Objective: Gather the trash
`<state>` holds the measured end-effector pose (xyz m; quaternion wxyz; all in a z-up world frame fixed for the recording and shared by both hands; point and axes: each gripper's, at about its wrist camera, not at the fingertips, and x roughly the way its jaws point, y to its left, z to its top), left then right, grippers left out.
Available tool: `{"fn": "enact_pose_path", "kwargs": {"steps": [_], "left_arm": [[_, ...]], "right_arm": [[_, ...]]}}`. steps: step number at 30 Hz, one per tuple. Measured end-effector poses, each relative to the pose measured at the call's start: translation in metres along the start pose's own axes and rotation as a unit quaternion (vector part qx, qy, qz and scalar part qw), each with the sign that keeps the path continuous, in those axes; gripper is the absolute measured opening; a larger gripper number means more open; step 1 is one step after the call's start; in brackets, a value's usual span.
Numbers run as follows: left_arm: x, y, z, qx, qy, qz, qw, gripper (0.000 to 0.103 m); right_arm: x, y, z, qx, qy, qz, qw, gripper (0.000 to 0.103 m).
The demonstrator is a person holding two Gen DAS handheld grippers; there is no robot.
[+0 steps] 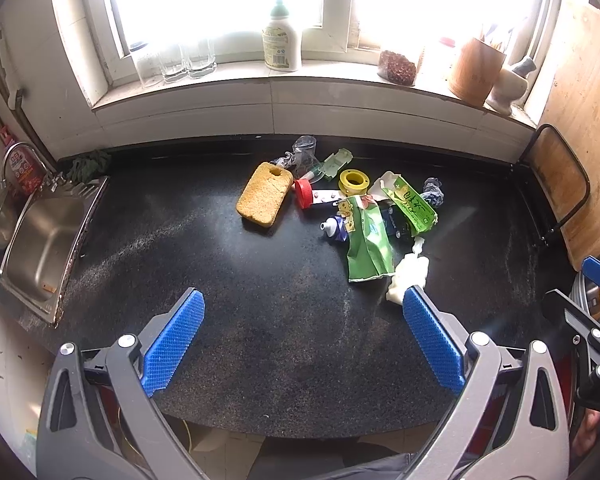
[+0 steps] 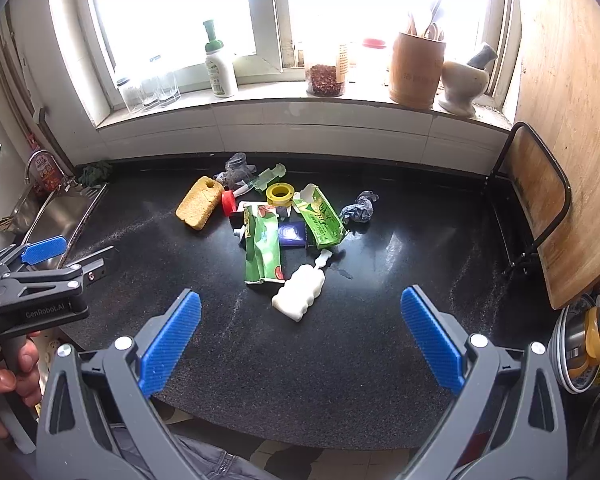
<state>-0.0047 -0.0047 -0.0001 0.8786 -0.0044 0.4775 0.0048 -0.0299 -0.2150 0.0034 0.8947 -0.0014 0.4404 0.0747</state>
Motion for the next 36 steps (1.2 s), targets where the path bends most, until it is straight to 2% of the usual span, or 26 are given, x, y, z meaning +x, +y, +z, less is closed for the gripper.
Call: {"fn": "enact_pose_path", "kwargs": {"steps": [36], "left_arm": [[0.0068,-0.0077,0.0004,0.005,0.008,0.003,1.0,0.097]], "right_arm": [[0.0074,-0.0048,0.0034,-0.002,0.005,0.007,1.0,0.098]]}}
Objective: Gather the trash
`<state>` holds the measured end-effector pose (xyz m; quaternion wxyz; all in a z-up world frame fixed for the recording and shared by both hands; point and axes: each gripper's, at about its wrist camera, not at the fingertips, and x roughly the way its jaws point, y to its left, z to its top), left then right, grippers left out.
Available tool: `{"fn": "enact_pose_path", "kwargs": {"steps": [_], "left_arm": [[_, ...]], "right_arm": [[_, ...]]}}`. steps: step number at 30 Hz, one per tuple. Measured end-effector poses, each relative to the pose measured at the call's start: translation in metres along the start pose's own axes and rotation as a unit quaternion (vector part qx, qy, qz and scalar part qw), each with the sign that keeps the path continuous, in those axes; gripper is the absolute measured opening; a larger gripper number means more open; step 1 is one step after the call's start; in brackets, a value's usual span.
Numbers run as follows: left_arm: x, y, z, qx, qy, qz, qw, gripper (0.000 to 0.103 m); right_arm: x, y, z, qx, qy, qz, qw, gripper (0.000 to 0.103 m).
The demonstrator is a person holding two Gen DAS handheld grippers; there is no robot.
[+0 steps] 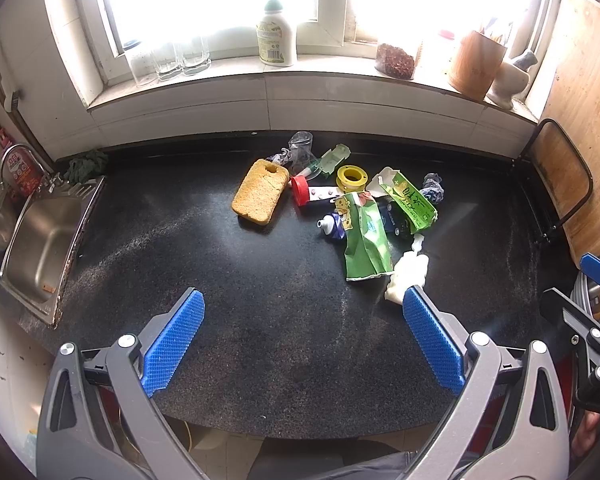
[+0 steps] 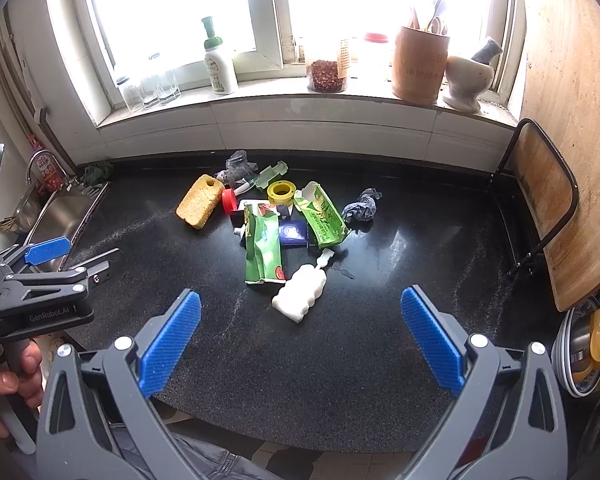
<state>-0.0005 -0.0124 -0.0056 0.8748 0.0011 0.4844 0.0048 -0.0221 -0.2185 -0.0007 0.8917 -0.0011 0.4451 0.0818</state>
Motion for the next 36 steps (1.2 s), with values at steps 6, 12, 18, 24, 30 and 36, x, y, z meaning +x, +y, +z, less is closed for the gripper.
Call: {"fn": "enact_pose_path", "kwargs": {"steps": [6,12,18,24,30,36], "left_arm": [[0.001,0.0,0.0,0.0,0.001,0.0,1.0,0.097],[0.006,0.002,0.003,-0.001,0.006,0.001,1.0,0.097],[0.016,0.006,0.01,-0.001,0.015,-0.002,0.9999,0.097],[0.042,0.016,0.021,0.015,0.018,0.001,0.9997,0.097],[0.101,0.032,0.037,0.04,0.038,0.004,0.9985,0.097],[0.174,0.051,0.054,0.052,0.055,0.005,0.9971,0.097]], "right_arm": [[0.002,0.001,0.001,0.0,0.001,0.001,1.0,0.098],[0.008,0.002,0.005,-0.001,0.005,0.005,1.0,0.098],[0.018,-0.001,0.008,0.002,0.01,0.008,1.0,0.098],[0.048,-0.004,0.021,-0.007,0.01,0.014,1.0,0.097],[0.101,-0.013,0.036,-0.03,0.015,0.007,0.999,0.097],[0.165,-0.027,0.051,-0.036,0.04,0.008,0.999,0.097]]}}
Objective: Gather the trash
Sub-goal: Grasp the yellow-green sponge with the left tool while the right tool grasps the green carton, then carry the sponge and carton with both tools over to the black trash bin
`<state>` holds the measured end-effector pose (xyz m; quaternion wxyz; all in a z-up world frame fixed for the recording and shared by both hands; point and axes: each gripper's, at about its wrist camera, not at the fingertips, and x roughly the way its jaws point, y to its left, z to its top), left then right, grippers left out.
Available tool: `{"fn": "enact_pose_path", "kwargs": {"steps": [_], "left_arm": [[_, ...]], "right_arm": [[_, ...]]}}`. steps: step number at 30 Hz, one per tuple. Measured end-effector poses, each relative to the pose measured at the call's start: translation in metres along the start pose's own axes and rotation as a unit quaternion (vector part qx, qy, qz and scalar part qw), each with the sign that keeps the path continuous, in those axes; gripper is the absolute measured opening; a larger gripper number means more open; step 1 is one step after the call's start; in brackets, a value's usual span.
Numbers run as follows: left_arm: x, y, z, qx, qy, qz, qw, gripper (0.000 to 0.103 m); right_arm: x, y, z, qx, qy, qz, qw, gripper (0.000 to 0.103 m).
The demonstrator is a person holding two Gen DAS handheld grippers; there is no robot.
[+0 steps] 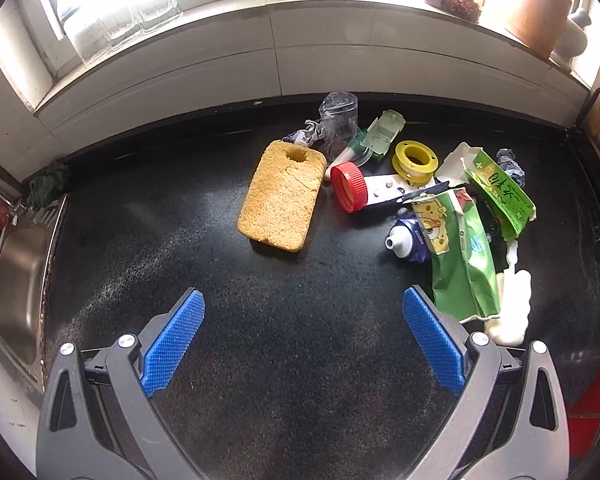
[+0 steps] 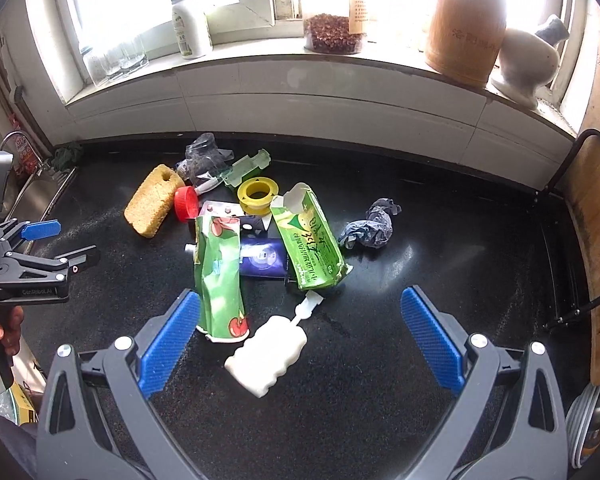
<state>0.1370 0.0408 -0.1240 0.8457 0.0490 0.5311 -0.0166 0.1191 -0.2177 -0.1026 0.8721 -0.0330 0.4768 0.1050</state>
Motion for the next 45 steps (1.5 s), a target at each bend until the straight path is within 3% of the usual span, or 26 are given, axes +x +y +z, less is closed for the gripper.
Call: {"fn": "enact_pose_path", "kwargs": {"steps": [5,7,12,17,19,22,24,27,28,31,36,41,45], "left_arm": [[0.048,0.007,0.021,0.009,0.003,-0.019,0.9998,0.097],[0.068,0.009,0.028,0.011,0.012,-0.026,0.9995,0.097],[0.106,0.004,0.041,0.06,0.014,-0.017,0.998,0.097],[0.131,0.0,0.054,0.099,0.003,-0.017,0.995,0.097],[0.136,0.001,0.061,0.104,0.0,-0.019,0.9944,0.097],[0.139,0.004,0.071,0.105,-0.01,-0.032,0.9939,0.096],[0.141,0.007,0.076,0.108,-0.012,-0.033,0.9936,0.091],[0.145,0.014,0.086,0.107,-0.008,-0.043,0.9933,0.065],[0.147,0.017,0.09,0.105,-0.001,-0.051,0.9932,0.051],[0.149,0.027,0.098,0.08,0.008,-0.068,0.9944,0.037],[0.125,0.038,0.106,0.036,0.002,-0.076,0.9965,0.029],[0.087,0.024,0.103,0.005,-0.013,-0.06,0.9981,0.025],[0.035,0.004,0.056,-0.019,-0.03,-0.054,0.9979,0.024]], "right_arm": [[0.049,-0.004,0.012,-0.011,0.025,0.002,1.0,0.096],[0.068,-0.006,0.015,-0.014,0.037,-0.006,0.999,0.09],[0.104,-0.008,0.023,-0.027,0.069,-0.011,0.997,0.085],[0.126,-0.007,0.026,-0.039,0.101,-0.03,0.994,0.067],[0.129,-0.008,0.029,-0.034,0.109,-0.035,0.993,0.05],[0.126,-0.009,0.032,-0.023,0.109,-0.041,0.993,0.042],[0.121,-0.006,0.035,-0.016,0.105,-0.044,0.993,0.039],[0.107,-0.005,0.038,-0.003,0.093,-0.049,0.994,0.036],[0.102,-0.005,0.039,0.0,0.089,-0.049,0.995,0.036],[0.087,-0.007,0.039,0.016,0.073,-0.05,0.996,0.036],[0.062,-0.011,0.033,0.03,0.048,-0.042,0.997,0.035],[0.041,-0.027,0.022,0.037,0.026,-0.021,0.999,0.034],[0.025,-0.037,0.011,0.022,0.013,-0.003,1.0,0.034]]}}
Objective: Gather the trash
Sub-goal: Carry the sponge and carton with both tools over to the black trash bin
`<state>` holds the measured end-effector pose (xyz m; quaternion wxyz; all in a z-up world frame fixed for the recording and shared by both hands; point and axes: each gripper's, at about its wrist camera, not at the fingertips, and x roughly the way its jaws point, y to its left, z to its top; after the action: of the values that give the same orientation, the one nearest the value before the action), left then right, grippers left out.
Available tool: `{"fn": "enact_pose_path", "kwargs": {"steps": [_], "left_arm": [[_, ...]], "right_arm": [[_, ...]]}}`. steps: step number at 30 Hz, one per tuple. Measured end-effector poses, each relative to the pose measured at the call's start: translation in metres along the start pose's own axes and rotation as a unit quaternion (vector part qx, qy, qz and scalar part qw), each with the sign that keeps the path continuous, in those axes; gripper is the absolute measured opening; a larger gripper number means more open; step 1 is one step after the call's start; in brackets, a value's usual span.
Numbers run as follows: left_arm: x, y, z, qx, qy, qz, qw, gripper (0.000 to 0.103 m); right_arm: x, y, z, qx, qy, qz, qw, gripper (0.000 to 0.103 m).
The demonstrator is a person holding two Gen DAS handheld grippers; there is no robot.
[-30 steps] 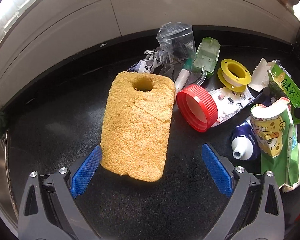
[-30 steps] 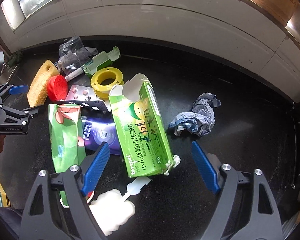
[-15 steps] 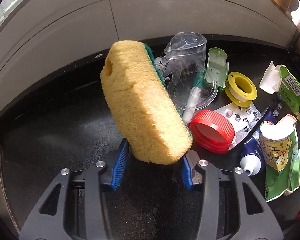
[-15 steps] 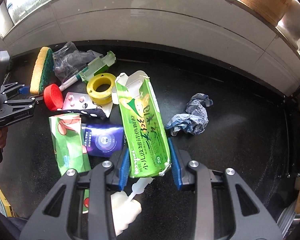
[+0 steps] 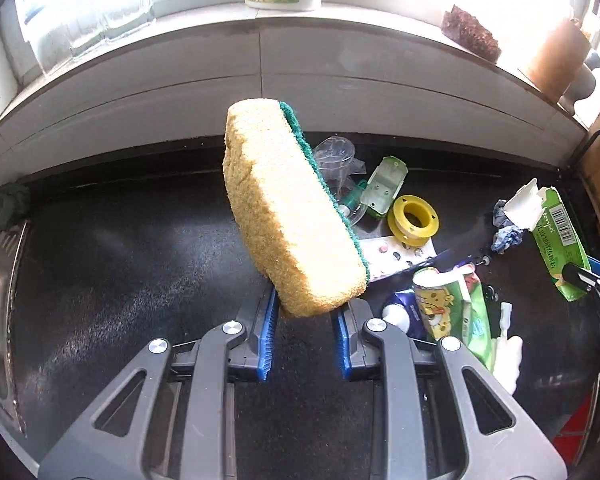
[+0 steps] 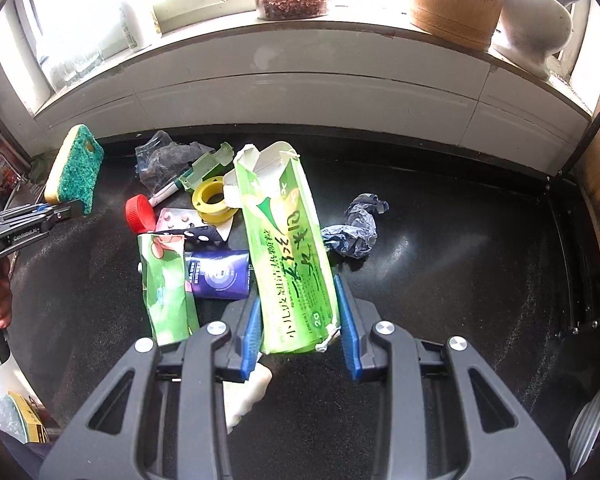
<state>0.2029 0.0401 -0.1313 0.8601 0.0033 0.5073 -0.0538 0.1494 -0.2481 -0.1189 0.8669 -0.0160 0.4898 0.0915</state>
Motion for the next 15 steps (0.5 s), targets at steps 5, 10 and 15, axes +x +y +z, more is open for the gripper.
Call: {"fn": "enact_pose_path", "kwargs": {"steps": [5,10,15], "left_arm": [[-0.038,-0.028,-0.027,-0.004,-0.007,0.013,0.9999,0.024],[-0.066,-0.036,-0.053,-0.002,-0.015,0.013,0.9998,0.024],[-0.079,-0.041,-0.063,0.002,-0.027,0.005,0.9996,0.024]], "right_arm": [[-0.014,-0.002,-0.011,-0.011,-0.002,0.017,1.0,0.033],[-0.029,0.002,-0.017,-0.021,-0.012,0.014,1.0,0.033],[-0.041,0.003,-0.021,-0.013,-0.022,0.005,1.0,0.033]]}}
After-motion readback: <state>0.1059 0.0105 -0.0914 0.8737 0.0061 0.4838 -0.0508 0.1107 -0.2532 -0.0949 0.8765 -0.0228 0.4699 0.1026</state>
